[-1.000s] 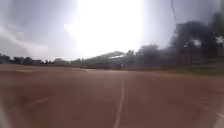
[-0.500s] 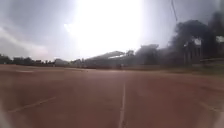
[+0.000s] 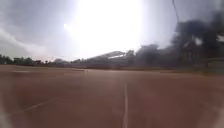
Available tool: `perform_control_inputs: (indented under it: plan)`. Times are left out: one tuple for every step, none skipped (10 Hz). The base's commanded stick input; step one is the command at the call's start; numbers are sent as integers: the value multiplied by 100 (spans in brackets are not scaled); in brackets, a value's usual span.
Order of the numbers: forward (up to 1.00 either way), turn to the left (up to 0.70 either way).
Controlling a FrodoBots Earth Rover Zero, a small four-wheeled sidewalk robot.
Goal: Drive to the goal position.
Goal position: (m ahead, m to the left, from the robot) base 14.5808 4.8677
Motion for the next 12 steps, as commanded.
perform_control_inputs:
  plan:
    - [70,0]
    - [70,0]
    - [70,0]
    - [70,0]
    - [70,0]
    - [70,0]
    - [70,0]
    - [70,0]
    - [70,0]
    - [70,35]
    - [70,35]
    - [70,35]
